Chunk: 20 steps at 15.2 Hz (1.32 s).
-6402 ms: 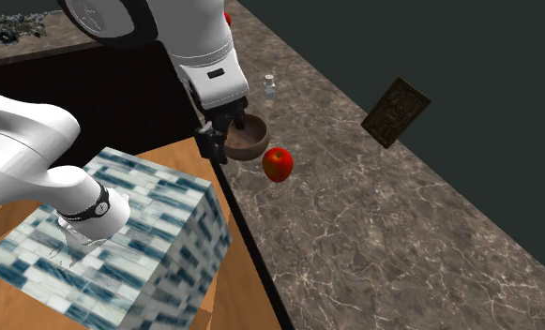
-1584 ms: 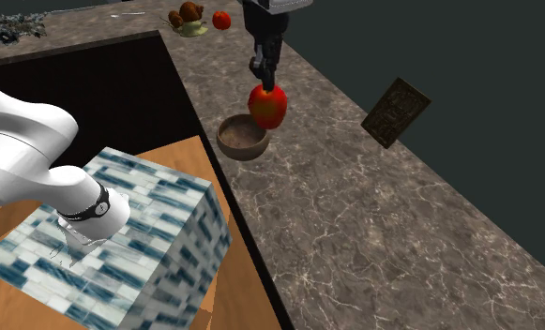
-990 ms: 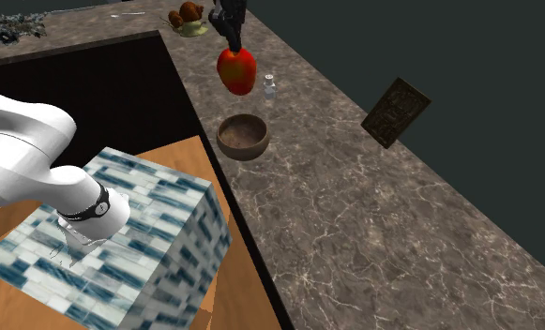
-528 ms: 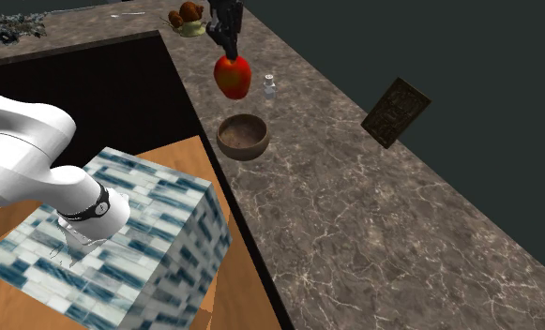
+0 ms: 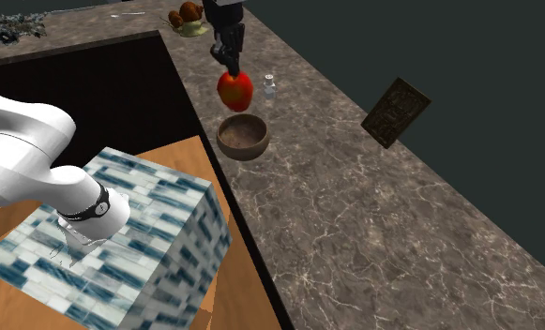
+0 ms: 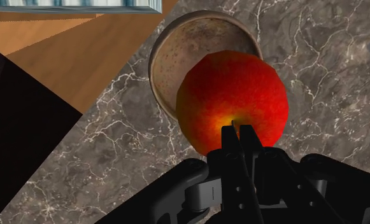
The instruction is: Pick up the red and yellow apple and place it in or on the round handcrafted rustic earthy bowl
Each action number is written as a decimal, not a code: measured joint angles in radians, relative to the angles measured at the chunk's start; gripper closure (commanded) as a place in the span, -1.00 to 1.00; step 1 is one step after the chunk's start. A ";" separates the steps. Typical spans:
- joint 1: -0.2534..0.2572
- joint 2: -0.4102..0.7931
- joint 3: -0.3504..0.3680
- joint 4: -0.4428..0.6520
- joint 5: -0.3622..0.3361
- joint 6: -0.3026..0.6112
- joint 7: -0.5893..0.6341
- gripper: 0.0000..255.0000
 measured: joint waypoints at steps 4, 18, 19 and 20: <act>0.002 -0.001 0.003 -0.051 0.003 0.050 -0.005 1.00; 0.006 0.012 0.016 -0.170 0.008 0.182 -0.010 1.00; 0.006 0.012 0.015 -0.170 0.008 0.182 -0.010 1.00; 0.006 0.012 0.015 -0.170 0.008 0.182 -0.010 -1.00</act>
